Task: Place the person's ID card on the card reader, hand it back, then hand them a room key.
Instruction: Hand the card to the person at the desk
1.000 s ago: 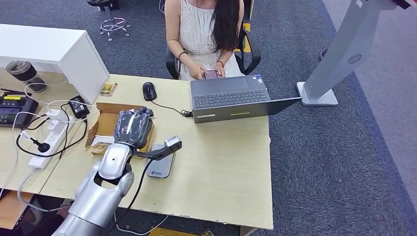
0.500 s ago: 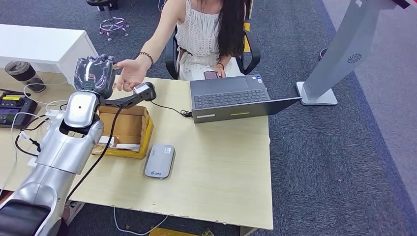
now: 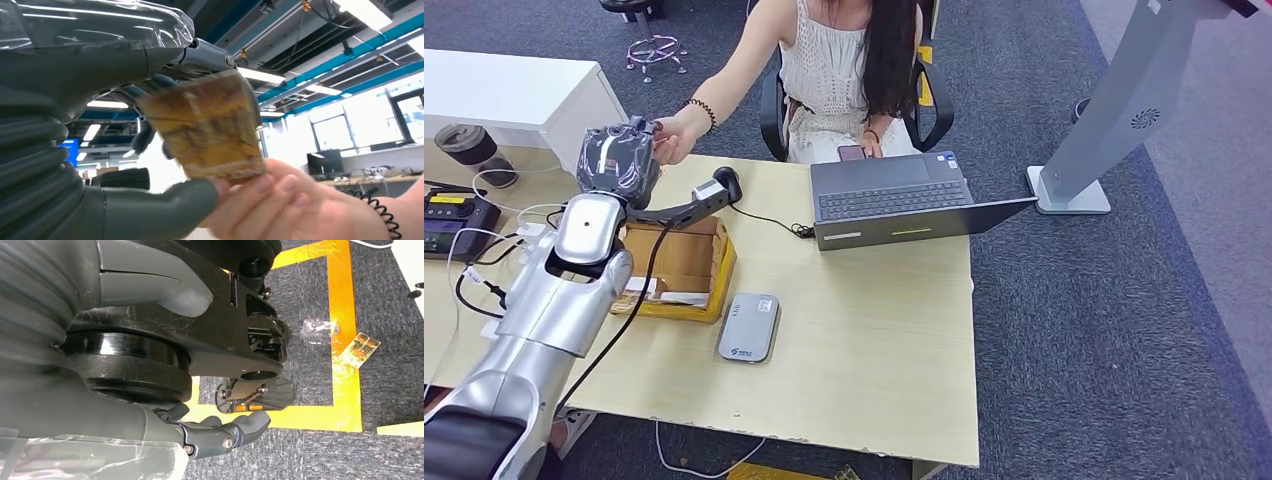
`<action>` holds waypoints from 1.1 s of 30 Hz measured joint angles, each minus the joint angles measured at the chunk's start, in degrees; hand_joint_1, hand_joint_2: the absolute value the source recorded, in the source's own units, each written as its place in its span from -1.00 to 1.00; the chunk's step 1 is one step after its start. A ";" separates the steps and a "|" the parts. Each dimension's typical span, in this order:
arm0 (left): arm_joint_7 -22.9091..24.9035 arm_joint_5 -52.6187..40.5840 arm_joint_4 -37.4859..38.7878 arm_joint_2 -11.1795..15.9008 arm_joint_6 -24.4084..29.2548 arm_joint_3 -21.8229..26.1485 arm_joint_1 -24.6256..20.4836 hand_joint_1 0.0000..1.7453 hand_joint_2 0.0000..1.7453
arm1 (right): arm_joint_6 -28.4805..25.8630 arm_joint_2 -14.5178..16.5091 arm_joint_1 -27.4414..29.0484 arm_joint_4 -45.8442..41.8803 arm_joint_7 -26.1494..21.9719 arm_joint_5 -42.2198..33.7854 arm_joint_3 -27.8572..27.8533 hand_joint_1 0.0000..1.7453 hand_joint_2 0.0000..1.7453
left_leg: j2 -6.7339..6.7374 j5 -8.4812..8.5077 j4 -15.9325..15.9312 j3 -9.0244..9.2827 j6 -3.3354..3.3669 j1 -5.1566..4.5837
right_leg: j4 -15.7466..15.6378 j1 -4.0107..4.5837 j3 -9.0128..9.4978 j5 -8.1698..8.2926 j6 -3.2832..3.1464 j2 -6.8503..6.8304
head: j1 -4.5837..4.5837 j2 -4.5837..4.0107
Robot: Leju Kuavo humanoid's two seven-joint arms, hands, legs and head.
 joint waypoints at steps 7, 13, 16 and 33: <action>-0.14 0.00 0.10 -0.27 3.19 0.25 1.47 -1.00 1.00 | -0.26 0.00 -0.01 0.00 0.03 0.35 0.00 -1.00 1.00 | 0.00 0.00 0.00 0.00 0.00 0.00 | 0.00 0.00 -0.01 0.00 0.00 0.01 | 0.00 0.00; -0.67 -0.02 -4.84 -1.09 6.25 0.25 6.27 -1.00 1.00 | -0.36 0.00 0.02 0.02 0.01 0.72 0.00 -1.00 1.00 | 0.02 -0.01 0.00 0.00 0.01 -0.02 | -0.02 -0.02 -0.02 -0.01 0.00 0.02 | -0.01 0.00; -0.69 -0.02 -10.82 -2.29 6.40 0.18 11.34 -1.00 1.00 | -0.58 0.00 0.09 0.03 -0.12 0.51 -0.02 -1.00 1.00 | 0.04 -0.02 0.00 -0.02 0.02 -0.04 | -0.05 -0.02 -0.06 -0.01 0.01 0.04 | 0.01 0.00; -0.81 -0.02 -20.34 -3.89 6.28 0.05 17.96 -1.00 1.00 | -0.94 0.00 0.14 0.04 -0.21 0.50 -0.04 -1.00 1.00 | 0.04 -0.02 0.00 -0.07 0.02 -0.02 | -0.03 -0.01 -0.12 -0.01 0.00 0.02 | 0.00 0.00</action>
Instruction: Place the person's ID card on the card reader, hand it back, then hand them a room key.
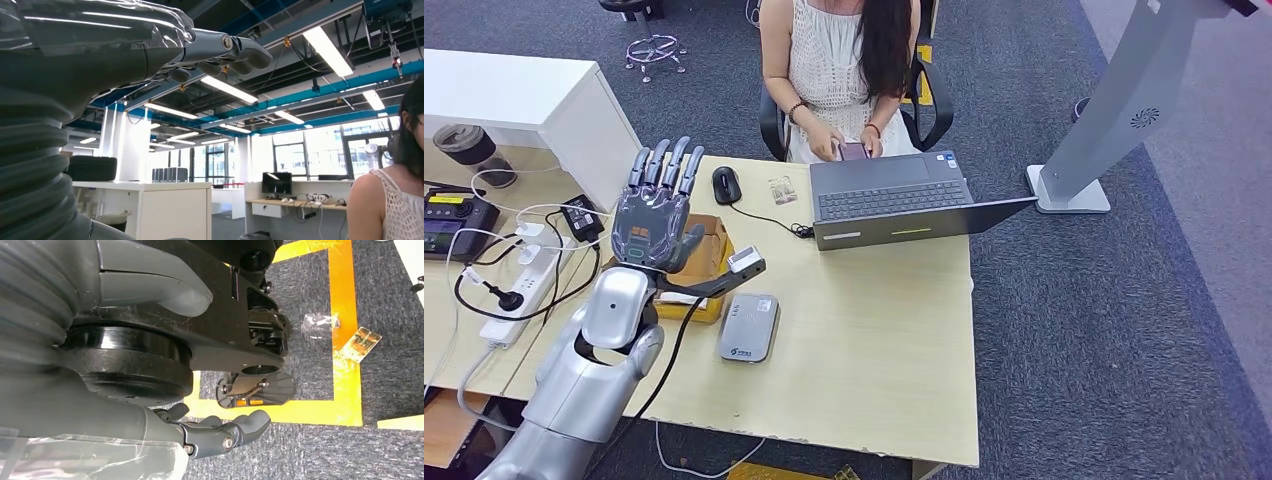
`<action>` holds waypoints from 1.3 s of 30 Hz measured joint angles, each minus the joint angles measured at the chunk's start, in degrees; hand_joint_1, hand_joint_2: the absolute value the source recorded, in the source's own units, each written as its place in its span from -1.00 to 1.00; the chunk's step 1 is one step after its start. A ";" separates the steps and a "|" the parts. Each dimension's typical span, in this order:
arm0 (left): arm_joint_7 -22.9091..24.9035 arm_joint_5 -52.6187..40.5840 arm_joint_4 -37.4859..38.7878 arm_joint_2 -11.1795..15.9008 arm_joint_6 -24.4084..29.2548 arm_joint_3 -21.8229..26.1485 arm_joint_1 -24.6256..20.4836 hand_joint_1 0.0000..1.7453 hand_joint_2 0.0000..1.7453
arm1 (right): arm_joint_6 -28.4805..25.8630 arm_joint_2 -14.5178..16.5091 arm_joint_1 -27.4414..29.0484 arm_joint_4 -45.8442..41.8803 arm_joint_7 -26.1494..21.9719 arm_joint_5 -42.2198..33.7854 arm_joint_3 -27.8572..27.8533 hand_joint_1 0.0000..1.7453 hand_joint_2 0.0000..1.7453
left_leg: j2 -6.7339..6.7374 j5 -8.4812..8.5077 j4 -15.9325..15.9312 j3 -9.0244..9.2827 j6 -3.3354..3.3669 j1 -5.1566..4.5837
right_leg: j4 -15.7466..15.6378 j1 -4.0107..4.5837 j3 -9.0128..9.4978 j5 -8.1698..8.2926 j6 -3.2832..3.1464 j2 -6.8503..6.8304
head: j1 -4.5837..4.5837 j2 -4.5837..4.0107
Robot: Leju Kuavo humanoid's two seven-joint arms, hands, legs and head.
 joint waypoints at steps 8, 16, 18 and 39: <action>-3.85 0.00 -1.92 -0.87 -0.06 0.02 2.25 -1.00 1.00 | -0.17 0.00 0.00 0.00 -0.33 -0.96 -0.19 -1.00 1.00 | 0.00 0.00 0.00 -0.01 0.00 -0.01 | -0.01 -0.01 0.01 0.00 0.00 0.01 | 0.00 0.00; -4.34 0.01 -2.88 -1.30 -0.13 0.02 3.49 -1.00 1.00 | -0.19 0.00 0.01 0.00 -0.44 -1.27 -0.33 -1.00 1.00 | 0.00 -0.01 0.00 -0.02 0.01 -0.02 | -0.01 -0.02 0.01 0.00 0.00 0.01 | 0.01 0.00; -5.01 0.27 -5.45 -2.12 -0.81 0.04 6.72 -1.00 1.00 | -0.26 0.00 0.07 0.00 -0.81 -1.99 -0.75 -1.00 1.00 | 0.02 -0.03 0.00 -0.03 0.03 -0.03 | -0.03 -0.02 0.00 -0.01 0.01 0.03 | 0.01 0.00; -0.95 3.01 -2.53 -4.19 -12.41 7.89 13.06 -1.00 1.00 | -1.10 0.02 0.15 -0.02 -0.22 -0.63 -1.88 -1.00 1.00 | 0.00 -0.01 -0.01 -0.07 0.00 0.01 | -0.03 0.01 -0.04 0.00 0.00 0.01 | -0.01 0.00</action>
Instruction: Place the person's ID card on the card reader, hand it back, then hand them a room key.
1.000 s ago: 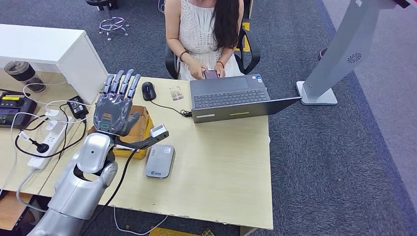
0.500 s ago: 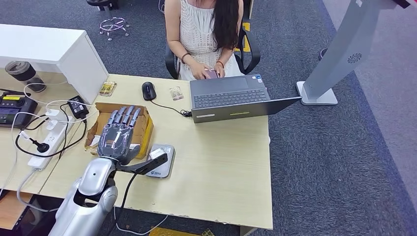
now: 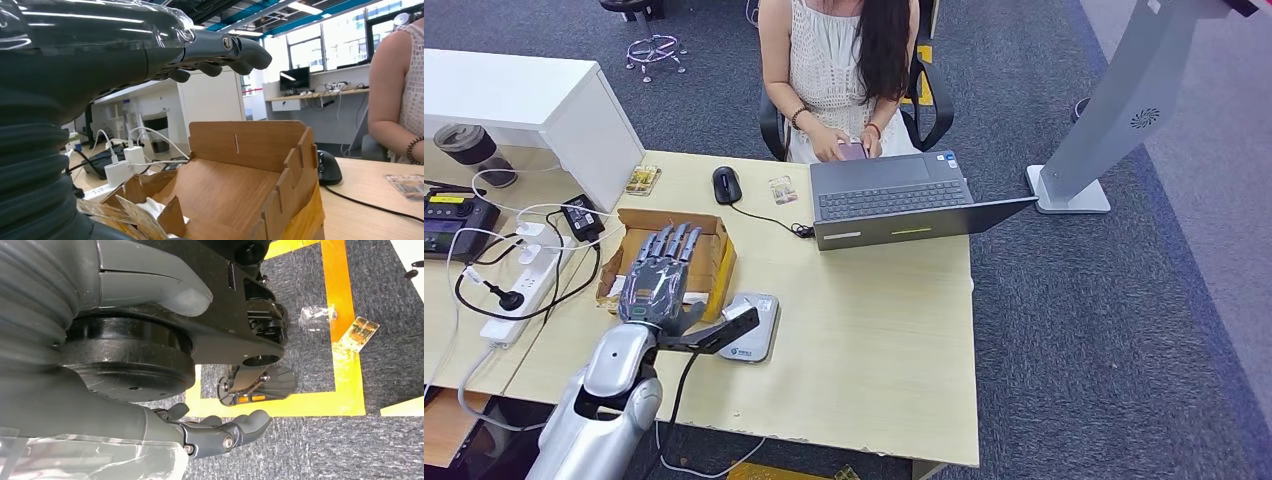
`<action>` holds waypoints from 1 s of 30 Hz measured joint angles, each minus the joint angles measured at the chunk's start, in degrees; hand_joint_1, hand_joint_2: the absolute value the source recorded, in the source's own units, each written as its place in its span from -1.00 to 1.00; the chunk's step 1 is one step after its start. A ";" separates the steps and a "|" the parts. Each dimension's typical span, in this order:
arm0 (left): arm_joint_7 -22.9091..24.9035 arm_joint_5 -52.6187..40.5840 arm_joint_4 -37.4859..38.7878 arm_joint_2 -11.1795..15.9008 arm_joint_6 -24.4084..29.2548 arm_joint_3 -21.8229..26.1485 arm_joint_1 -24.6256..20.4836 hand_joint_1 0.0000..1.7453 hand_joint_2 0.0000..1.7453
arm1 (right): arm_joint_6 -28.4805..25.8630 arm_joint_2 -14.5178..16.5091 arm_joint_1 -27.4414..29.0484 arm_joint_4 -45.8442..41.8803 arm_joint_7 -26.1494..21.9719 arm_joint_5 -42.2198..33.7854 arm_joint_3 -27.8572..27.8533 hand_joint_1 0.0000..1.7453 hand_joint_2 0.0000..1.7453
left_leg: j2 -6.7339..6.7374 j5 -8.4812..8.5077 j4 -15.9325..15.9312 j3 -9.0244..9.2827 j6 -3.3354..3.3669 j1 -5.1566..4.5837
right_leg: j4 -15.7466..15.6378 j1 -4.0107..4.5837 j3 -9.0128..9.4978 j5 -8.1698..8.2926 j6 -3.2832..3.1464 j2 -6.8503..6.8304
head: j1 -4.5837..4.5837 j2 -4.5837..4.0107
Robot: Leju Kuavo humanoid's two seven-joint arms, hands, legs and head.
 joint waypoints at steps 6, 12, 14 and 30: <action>0.03 0.07 0.61 0.01 -0.07 1.19 0.02 -1.00 1.00 | 0.05 0.00 0.00 0.00 0.04 0.08 -0.04 -1.00 1.00 | -0.01 0.00 0.00 0.00 0.00 0.01 | 0.01 0.00 0.00 0.00 0.00 -0.01 | 0.00 0.00; 1.24 -0.15 0.78 -0.01 0.05 1.94 0.05 -1.00 1.00 | 0.05 0.01 0.00 0.00 0.13 0.40 -0.04 -1.00 1.00 | 0.00 0.00 0.00 -0.01 0.00 0.00 | 0.00 0.00 0.00 0.00 0.00 0.00 | 0.01 0.00; 1.94 -0.31 0.83 -0.01 0.09 2.38 0.05 -1.00 1.00 | 0.05 0.03 -0.01 0.00 0.20 0.78 -0.05 -1.00 1.00 | -0.01 0.00 0.00 -0.01 0.00 0.00 | 0.00 0.00 0.00 0.00 0.00 -0.01 | 0.01 0.00; 3.55 -1.15 2.07 -0.03 0.00 4.92 0.06 -1.00 1.00 | 0.08 0.15 -0.01 0.00 0.24 1.06 -0.07 -1.00 1.00 | -0.02 0.00 0.00 -0.01 0.00 0.00 | 0.00 0.00 0.00 0.00 0.00 -0.03 | 0.00 0.00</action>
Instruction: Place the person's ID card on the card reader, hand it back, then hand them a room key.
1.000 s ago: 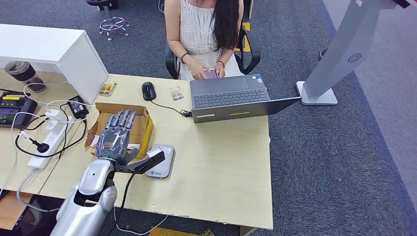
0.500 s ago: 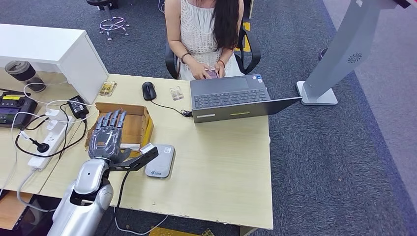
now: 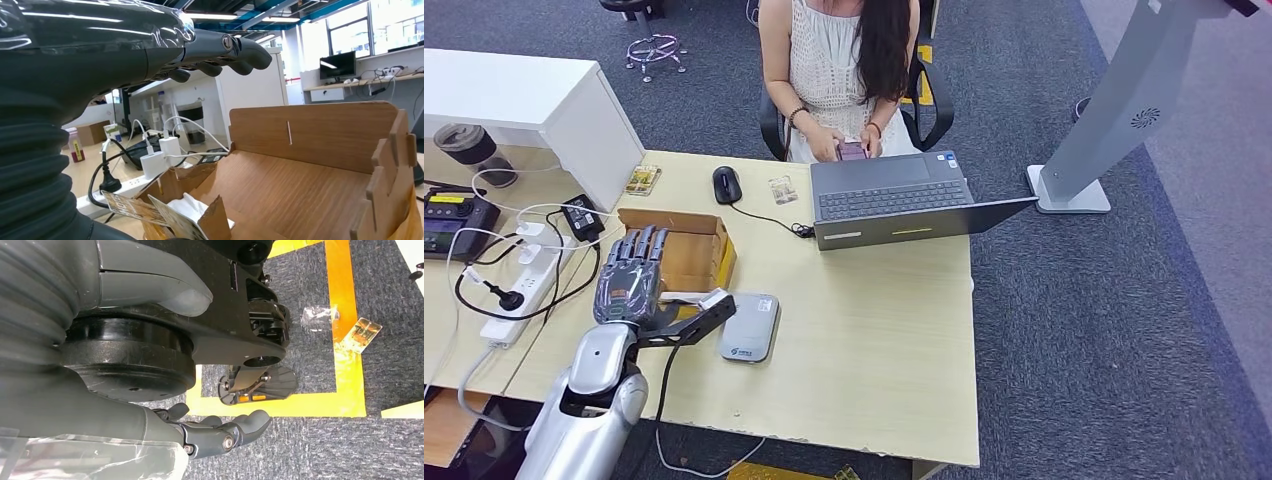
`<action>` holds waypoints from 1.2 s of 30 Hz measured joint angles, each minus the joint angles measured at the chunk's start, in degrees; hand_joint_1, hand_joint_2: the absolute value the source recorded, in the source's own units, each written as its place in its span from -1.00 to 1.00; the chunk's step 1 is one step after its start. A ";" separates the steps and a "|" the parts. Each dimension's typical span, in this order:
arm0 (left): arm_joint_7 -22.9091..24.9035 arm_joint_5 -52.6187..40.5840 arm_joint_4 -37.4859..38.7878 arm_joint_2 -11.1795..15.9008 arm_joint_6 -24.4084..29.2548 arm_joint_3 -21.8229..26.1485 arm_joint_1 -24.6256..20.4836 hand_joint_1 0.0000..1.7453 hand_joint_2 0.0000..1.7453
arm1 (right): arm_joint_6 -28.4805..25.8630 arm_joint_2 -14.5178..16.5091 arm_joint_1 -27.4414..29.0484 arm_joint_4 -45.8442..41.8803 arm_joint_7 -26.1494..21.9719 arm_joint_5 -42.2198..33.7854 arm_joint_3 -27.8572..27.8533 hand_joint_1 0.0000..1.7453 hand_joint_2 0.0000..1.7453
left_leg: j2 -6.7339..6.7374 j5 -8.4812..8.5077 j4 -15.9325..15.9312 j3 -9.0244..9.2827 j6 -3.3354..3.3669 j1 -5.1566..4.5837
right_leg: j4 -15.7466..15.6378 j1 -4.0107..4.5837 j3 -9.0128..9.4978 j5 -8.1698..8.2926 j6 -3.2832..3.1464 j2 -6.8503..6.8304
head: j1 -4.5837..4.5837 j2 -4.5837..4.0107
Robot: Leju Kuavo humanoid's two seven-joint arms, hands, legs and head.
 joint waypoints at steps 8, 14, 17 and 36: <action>0.85 -0.92 0.63 -0.02 -0.36 0.08 -0.01 -1.00 1.00 | 0.02 0.03 0.00 -0.01 0.07 0.06 -0.05 -1.00 1.00 | 0.00 0.00 0.00 0.00 0.00 0.00 | 0.00 0.00 0.00 0.00 0.00 0.00 | 0.00 0.00; 0.81 -0.82 1.43 -0.03 -1.11 0.09 -0.02 -1.00 1.00 | 0.07 0.10 -0.02 -0.03 0.15 0.86 -0.17 -1.00 1.00 | 0.00 0.00 0.00 0.01 0.00 0.00 | 0.00 0.00 0.00 0.00 0.00 0.00 | 0.00 0.00; 0.61 -0.61 1.98 -0.09 -1.52 0.09 -0.02 -1.00 1.00 | 0.18 0.14 -0.03 -0.04 0.15 1.01 -0.38 -1.00 1.00 | 0.00 0.00 0.00 0.01 0.00 0.00 | 0.00 0.00 0.00 0.00 0.00 0.00 | 0.01 0.00; -1.44 2.34 3.82 -0.13 -1.49 0.08 -0.03 1.00 1.00 | -0.26 0.51 -0.02 -0.09 0.13 1.93 -0.90 -1.00 1.00 | 0.00 0.00 0.00 0.00 0.00 0.00 | 0.00 0.00 0.00 0.00 0.00 0.00 | 0.01 0.00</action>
